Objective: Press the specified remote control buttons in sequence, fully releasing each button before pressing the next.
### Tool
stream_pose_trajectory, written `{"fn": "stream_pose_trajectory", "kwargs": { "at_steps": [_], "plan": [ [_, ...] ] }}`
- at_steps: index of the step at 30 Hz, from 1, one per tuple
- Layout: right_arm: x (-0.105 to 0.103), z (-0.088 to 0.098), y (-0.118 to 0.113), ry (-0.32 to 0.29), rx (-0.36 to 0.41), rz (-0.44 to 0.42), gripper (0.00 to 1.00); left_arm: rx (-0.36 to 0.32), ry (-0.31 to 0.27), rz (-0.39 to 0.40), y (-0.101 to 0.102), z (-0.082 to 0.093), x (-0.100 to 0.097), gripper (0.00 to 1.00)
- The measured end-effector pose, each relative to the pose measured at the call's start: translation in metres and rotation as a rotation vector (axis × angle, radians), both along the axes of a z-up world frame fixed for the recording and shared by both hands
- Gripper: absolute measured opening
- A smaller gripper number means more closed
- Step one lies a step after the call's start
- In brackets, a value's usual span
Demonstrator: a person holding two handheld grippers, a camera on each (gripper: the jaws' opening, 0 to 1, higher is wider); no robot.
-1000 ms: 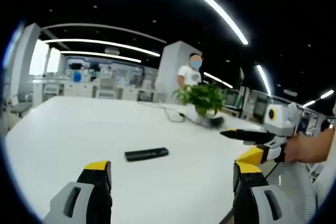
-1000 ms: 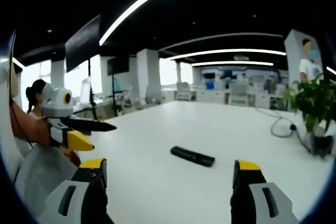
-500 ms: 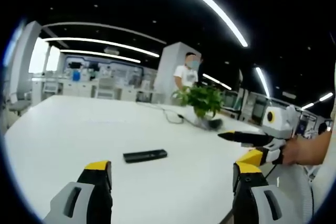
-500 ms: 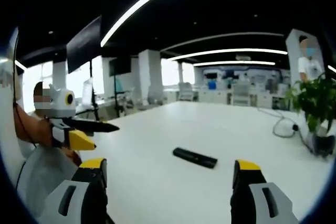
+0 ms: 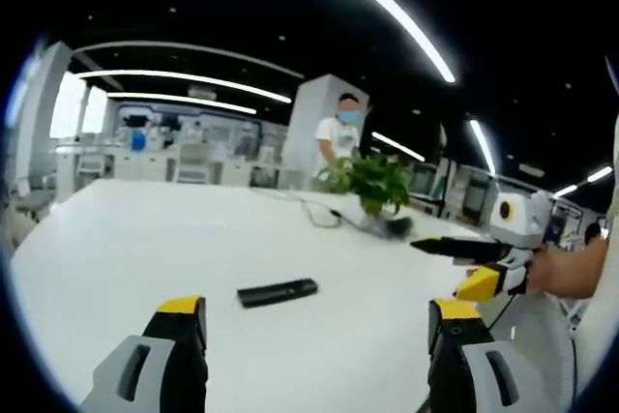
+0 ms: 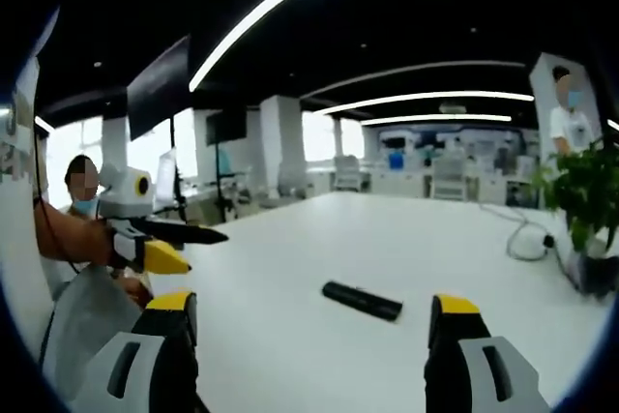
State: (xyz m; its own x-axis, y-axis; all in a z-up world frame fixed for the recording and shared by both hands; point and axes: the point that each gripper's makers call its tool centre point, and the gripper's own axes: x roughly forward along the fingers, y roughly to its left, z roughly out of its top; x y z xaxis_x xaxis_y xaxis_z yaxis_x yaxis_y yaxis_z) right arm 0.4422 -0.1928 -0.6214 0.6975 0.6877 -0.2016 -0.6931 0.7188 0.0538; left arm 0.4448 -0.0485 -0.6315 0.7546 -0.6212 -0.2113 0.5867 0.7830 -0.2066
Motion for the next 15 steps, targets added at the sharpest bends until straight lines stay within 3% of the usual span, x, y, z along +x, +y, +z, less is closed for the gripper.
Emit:
{"fn": "stream_pose_trajectory", "kwargs": {
  "at_steps": [15],
  "plan": [
    [0.047, 0.006, -0.008, -0.053, -0.094, 0.029, 0.99, 0.066, -0.027, -0.055, 0.013, 0.006, 0.044, 0.97]
  ]
}}
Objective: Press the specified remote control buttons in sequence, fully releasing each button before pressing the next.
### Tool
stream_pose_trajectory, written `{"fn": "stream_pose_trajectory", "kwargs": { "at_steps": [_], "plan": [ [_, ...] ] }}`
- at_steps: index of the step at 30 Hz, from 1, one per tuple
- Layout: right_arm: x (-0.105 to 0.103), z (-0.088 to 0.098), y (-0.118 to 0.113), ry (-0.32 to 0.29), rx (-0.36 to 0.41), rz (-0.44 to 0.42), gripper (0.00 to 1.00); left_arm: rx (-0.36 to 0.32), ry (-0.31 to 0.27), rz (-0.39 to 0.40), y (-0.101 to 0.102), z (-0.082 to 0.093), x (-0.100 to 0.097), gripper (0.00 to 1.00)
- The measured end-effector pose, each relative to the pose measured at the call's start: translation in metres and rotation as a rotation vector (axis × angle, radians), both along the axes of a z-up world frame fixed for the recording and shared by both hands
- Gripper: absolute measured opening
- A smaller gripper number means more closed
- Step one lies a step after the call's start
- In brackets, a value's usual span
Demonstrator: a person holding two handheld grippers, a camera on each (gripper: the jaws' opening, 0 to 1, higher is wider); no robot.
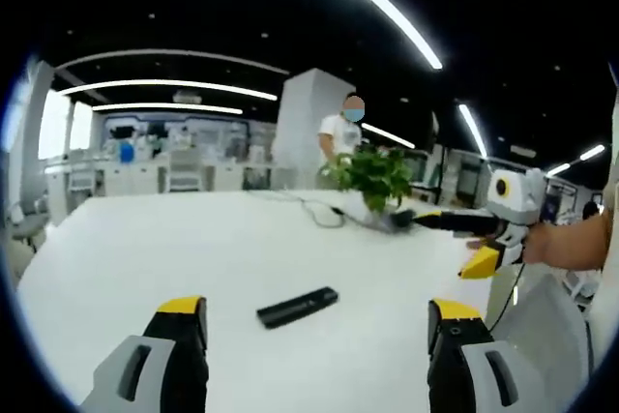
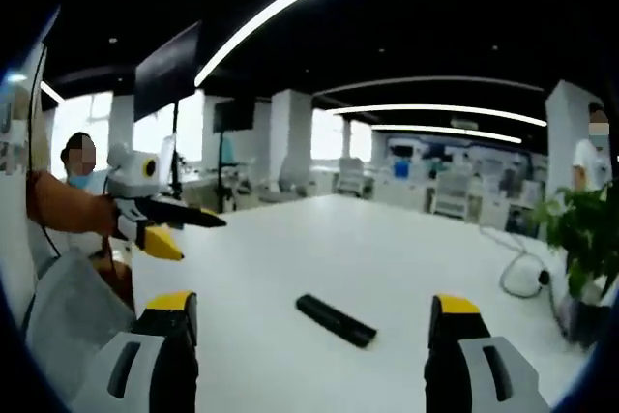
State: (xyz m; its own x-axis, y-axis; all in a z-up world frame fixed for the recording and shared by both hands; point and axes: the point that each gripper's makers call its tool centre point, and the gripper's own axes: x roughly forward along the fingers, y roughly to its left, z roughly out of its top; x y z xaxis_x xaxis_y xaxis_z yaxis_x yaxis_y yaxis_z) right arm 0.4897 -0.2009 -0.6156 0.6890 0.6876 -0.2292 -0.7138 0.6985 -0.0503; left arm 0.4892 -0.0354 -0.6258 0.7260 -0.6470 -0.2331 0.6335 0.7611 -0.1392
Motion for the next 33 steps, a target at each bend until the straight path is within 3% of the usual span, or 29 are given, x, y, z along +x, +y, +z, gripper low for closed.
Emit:
{"fn": "stream_pose_trajectory", "kwargs": {
  "at_steps": [14, 21, 25, 27, 33],
  "plan": [
    [0.027, -0.015, -0.002, 0.009, -0.036, 0.067, 0.99, 0.021, 0.002, -0.069, -0.001, -0.011, 0.026, 0.97],
    [0.041, -0.024, 0.001, 0.019, -0.082, 0.13, 0.99, 0.074, -0.012, -0.131, -0.007, -0.018, 0.041, 0.96],
    [0.046, -0.031, 0.003, 0.029, -0.127, 0.165, 0.89, 0.125, -0.012, -0.205, -0.012, -0.026, 0.046, 0.93],
    [0.054, -0.03, 0.003, 0.01, -0.131, 0.16, 0.93, 0.138, -0.009, -0.229, -0.015, -0.029, 0.05, 0.94],
    [0.062, -0.036, 0.01, 0.017, -0.183, 0.221, 0.88, 0.179, 0.004, -0.278, -0.018, -0.04, 0.059, 0.91]
  ]
}}
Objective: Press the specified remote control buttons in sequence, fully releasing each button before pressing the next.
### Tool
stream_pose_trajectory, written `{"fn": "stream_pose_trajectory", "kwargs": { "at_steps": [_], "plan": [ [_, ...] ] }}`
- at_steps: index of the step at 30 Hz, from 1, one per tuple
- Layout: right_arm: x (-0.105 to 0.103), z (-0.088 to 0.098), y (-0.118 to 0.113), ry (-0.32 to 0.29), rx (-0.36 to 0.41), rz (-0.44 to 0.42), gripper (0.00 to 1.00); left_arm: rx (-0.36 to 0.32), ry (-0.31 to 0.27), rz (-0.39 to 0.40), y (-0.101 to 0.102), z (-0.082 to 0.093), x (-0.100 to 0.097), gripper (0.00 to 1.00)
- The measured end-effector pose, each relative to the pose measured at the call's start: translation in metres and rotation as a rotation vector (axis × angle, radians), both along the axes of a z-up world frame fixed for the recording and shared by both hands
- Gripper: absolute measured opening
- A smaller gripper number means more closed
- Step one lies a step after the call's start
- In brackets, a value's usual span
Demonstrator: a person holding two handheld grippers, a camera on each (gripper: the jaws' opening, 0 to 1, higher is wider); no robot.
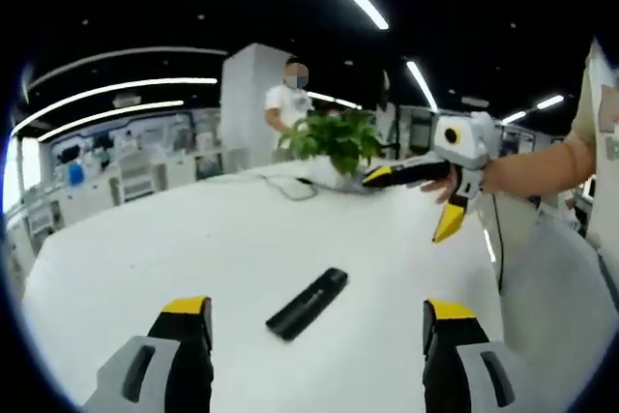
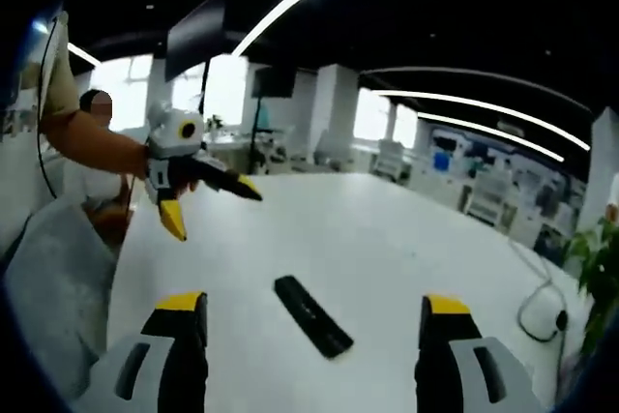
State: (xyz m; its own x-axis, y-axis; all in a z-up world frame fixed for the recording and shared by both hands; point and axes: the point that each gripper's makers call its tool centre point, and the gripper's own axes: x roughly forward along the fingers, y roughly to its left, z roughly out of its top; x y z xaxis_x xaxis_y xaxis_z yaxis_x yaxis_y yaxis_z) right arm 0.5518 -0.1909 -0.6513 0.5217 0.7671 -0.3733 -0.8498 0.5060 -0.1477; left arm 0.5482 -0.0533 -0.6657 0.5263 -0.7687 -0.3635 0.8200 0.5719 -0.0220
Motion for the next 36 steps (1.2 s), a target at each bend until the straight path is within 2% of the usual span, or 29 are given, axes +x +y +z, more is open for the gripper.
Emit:
{"fn": "stream_pose_trajectory", "kwargs": {
  "at_steps": [6, 13, 17, 23, 25, 30, 36],
  "plan": [
    [0.006, -0.009, 0.009, 0.009, -0.046, 0.046, 0.88, 0.016, 0.01, -0.032, -0.005, -0.006, 0.01, 0.9],
    [0.017, -0.007, 0.015, -0.003, -0.043, 0.068, 0.9, 0.08, 0.013, -0.072, -0.005, -0.015, 0.021, 0.89],
    [0.025, -0.014, 0.014, 0.005, -0.06, 0.078, 0.9, 0.098, 0.018, -0.079, -0.006, -0.019, 0.026, 0.89],
    [0.029, -0.026, 0.016, 0.031, -0.083, 0.103, 0.84, 0.118, 0.017, -0.114, -0.017, -0.024, 0.029, 0.86],
    [0.03, -0.03, 0.017, 0.067, -0.077, 0.109, 0.82, 0.125, 0.024, -0.124, -0.02, -0.028, 0.032, 0.86],
    [0.034, -0.039, 0.019, 0.076, -0.099, 0.124, 0.81, 0.148, 0.028, -0.144, -0.023, -0.035, 0.039, 0.86],
    [0.033, -0.053, 0.022, 0.106, -0.13, 0.169, 0.7, 0.171, 0.041, -0.162, -0.024, -0.043, 0.046, 0.85]
  ]
}}
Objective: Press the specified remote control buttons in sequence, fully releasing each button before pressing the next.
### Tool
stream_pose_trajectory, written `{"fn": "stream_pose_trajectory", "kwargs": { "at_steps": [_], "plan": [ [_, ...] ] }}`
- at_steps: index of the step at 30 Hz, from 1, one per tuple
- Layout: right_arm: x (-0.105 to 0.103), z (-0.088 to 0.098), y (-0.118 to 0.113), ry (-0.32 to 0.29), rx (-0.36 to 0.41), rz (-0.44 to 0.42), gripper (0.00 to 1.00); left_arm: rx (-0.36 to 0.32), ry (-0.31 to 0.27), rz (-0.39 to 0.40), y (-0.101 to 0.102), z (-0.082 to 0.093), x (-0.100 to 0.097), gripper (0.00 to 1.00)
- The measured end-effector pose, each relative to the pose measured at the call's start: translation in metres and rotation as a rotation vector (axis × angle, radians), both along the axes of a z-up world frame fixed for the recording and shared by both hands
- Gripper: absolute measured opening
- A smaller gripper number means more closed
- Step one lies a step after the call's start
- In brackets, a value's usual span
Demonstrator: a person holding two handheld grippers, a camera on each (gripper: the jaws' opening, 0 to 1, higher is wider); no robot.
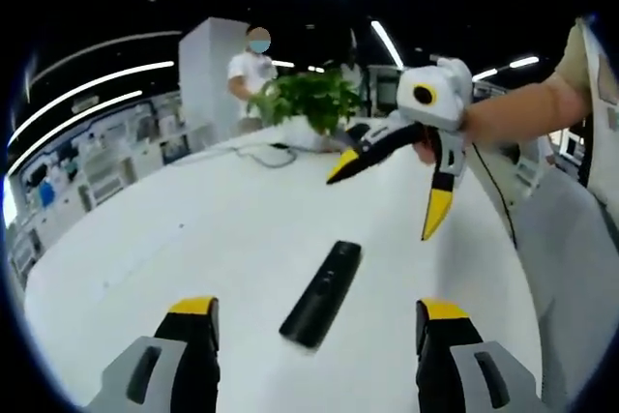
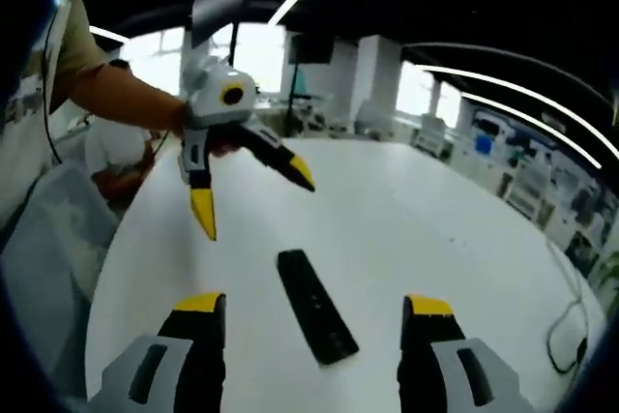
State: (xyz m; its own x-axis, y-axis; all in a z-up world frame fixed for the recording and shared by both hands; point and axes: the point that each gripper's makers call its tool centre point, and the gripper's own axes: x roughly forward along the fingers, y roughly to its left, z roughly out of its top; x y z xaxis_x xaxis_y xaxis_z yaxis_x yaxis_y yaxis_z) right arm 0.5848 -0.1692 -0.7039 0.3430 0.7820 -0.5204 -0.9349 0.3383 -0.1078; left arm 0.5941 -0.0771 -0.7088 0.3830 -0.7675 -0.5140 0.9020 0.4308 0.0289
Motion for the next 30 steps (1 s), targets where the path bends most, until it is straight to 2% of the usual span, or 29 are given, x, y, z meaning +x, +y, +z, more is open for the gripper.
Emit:
{"fn": "stream_pose_trajectory", "kwargs": {
  "at_steps": [3, 10, 13, 30],
  "plan": [
    [0.001, -0.006, 0.001, 0.011, -0.018, 0.007, 0.69, 0.008, 0.014, -0.003, 0.001, -0.006, 0.004, 0.84],
    [0.003, -0.02, 0.002, 0.033, -0.052, 0.04, 0.62, 0.034, 0.031, -0.017, -0.001, -0.017, 0.006, 0.84],
    [0.004, -0.022, 0.002, 0.031, -0.062, 0.05, 0.57, 0.047, 0.032, -0.036, -0.003, -0.021, 0.005, 0.81],
    [0.013, -0.049, 0.006, 0.077, -0.142, 0.095, 0.53, 0.091, 0.07, -0.074, -0.01, -0.041, 0.01, 0.77]
  ]
}}
